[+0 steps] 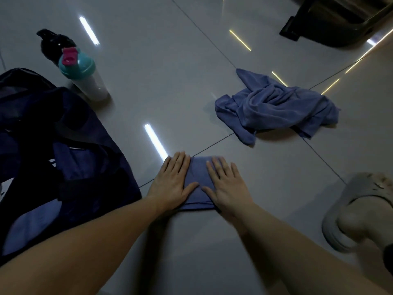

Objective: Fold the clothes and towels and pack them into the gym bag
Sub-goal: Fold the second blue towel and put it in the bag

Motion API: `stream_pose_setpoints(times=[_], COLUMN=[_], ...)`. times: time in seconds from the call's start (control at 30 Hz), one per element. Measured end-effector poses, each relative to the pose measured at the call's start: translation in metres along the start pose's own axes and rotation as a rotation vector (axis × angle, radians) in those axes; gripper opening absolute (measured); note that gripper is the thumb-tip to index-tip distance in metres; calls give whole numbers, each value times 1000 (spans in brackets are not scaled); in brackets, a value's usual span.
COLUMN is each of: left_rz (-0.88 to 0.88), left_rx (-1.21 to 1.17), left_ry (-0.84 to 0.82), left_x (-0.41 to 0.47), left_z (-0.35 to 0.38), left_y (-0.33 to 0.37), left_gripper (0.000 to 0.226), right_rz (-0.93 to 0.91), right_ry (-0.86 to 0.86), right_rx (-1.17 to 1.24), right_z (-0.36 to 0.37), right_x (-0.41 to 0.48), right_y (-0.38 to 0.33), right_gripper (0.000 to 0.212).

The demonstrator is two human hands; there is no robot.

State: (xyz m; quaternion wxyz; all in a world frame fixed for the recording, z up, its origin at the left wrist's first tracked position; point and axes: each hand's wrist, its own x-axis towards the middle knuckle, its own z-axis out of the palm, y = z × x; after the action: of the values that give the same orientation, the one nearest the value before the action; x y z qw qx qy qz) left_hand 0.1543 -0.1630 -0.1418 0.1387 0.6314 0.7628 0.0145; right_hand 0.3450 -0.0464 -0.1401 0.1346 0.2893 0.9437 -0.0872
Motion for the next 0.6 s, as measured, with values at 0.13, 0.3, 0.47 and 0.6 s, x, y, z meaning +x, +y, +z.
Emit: stream_pose_setpoints(times=[0.13, 0.3, 0.47, 0.6], left_rz=[50, 122, 151, -84], left_rx=[-16, 4, -108, -180], left_ry=[18, 7, 113, -98], left_x=[5, 7, 15, 35], left_z=[4, -2, -25, -50], left_y=[-11, -22, -33, -22], left_gripper=[98, 107, 79, 77], right_rz=[86, 81, -31, -30], right_ry=[35, -20, 47, -137], right_rx=[27, 27, 172, 245], right_z=[12, -3, -47, -66], right_x=[0, 2, 21, 49], right_y=[4, 5, 22, 29], right_gripper=[87, 88, 70, 79])
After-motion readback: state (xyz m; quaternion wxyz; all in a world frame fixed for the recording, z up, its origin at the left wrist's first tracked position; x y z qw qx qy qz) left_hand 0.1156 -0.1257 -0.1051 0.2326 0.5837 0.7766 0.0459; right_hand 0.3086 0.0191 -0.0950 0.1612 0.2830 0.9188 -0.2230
